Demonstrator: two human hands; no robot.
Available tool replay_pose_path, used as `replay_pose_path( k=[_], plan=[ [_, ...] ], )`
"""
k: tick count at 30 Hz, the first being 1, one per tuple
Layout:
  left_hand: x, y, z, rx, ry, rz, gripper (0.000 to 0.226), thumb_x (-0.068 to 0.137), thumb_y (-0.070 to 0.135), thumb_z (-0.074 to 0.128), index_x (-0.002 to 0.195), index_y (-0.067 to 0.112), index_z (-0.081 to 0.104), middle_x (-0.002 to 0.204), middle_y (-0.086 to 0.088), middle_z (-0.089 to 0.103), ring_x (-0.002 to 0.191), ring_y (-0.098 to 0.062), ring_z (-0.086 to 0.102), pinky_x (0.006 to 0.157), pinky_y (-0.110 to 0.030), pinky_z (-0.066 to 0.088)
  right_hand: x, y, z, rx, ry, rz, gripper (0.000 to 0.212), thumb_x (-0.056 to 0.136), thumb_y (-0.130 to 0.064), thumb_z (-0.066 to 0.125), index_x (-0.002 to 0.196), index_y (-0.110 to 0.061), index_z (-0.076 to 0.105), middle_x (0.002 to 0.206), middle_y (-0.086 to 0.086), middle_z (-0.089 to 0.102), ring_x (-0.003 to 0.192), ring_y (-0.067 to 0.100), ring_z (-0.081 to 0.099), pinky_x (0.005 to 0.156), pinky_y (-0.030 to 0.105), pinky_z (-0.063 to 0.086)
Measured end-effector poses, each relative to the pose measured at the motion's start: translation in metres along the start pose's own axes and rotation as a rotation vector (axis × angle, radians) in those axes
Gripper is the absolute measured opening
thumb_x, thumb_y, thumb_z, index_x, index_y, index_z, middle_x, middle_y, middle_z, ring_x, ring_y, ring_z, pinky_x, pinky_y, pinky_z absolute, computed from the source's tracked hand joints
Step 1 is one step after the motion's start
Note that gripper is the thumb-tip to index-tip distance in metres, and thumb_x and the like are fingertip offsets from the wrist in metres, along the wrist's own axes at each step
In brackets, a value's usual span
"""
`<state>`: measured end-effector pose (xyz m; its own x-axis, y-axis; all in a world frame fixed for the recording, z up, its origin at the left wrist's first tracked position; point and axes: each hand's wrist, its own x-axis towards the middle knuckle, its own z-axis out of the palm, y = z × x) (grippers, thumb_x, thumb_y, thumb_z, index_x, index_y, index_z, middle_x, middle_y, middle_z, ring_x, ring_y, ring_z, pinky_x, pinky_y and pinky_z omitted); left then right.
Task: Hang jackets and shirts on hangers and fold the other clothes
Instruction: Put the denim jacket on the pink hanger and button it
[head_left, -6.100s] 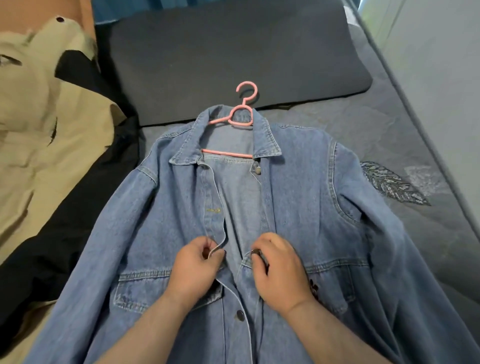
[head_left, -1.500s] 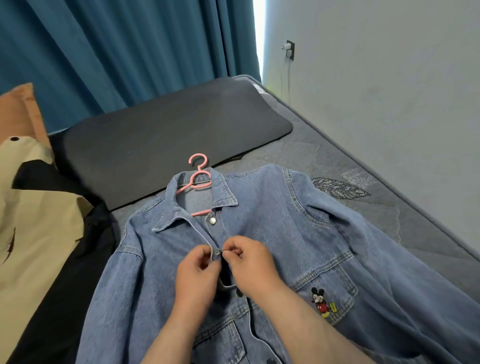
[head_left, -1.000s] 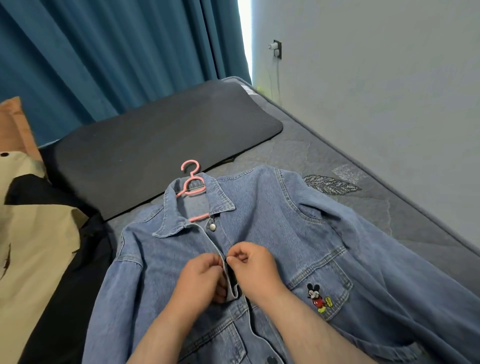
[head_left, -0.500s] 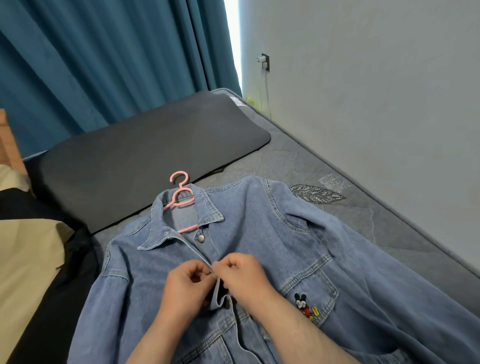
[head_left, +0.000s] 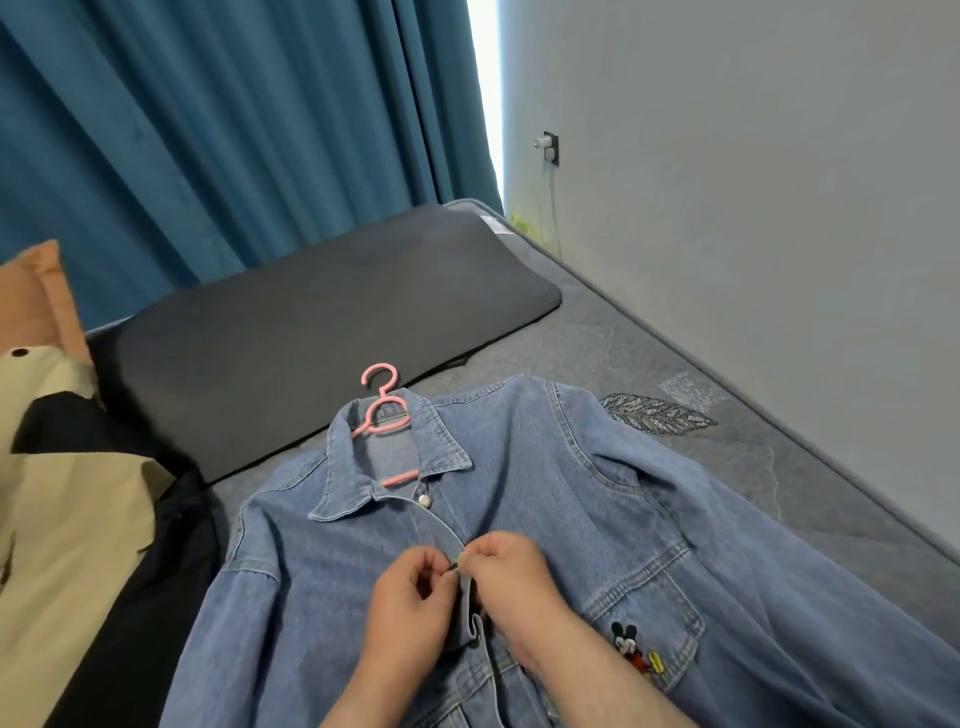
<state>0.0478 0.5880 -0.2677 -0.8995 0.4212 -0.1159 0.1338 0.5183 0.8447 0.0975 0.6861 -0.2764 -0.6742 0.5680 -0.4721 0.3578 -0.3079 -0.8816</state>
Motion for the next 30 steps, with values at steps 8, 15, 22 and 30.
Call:
replay_pose_path(
  k=[8,15,22,30],
  plan=[
    [0.004,0.013,-0.006,-0.280,-0.136,-0.413,0.018,0.092,0.006,0.057,0.075,0.004,0.057,0.048,-0.010,0.048,0.037,-0.018,0.044,0.036,-0.022,0.042,0.004,0.005,-0.002,-0.119,-0.059,-0.073,0.026,0.081,0.003,0.053,0.071,-0.021,0.052,0.062,-0.007,0.048,0.055,0.004,0.040,0.049,0.013,0.033],
    [0.014,0.013,-0.012,-0.174,-0.238,-0.495,0.017,0.092,0.007,0.053,0.075,0.008,0.056,0.043,-0.005,0.043,0.034,-0.017,0.043,0.052,-0.027,0.046,0.006,0.013,0.000,-0.247,-0.118,-0.116,0.036,0.077,0.011,0.049,0.075,-0.025,0.051,0.061,-0.008,0.045,0.055,0.002,0.038,0.055,0.015,0.034],
    [0.017,0.014,-0.009,-0.237,-0.266,-0.530,0.025,0.091,0.001,0.050,0.068,0.012,0.051,0.046,0.000,0.036,0.038,-0.011,0.032,0.039,-0.018,0.035,0.016,0.012,-0.007,-0.401,-0.032,-0.174,0.031,0.074,-0.005,0.063,0.054,-0.027,0.056,0.042,-0.019,0.053,0.043,-0.002,0.044,0.050,0.013,0.034],
    [0.044,0.012,-0.029,0.050,0.013,-0.049,0.039,0.085,0.002,0.056,0.102,0.036,0.060,0.071,0.005,0.058,0.054,-0.015,0.052,0.056,-0.032,0.048,0.028,-0.022,-0.020,-0.514,0.086,-0.391,0.019,0.082,-0.007,0.060,0.071,-0.022,0.064,0.064,-0.010,0.062,0.060,0.004,0.054,0.066,0.018,0.045]
  ],
)
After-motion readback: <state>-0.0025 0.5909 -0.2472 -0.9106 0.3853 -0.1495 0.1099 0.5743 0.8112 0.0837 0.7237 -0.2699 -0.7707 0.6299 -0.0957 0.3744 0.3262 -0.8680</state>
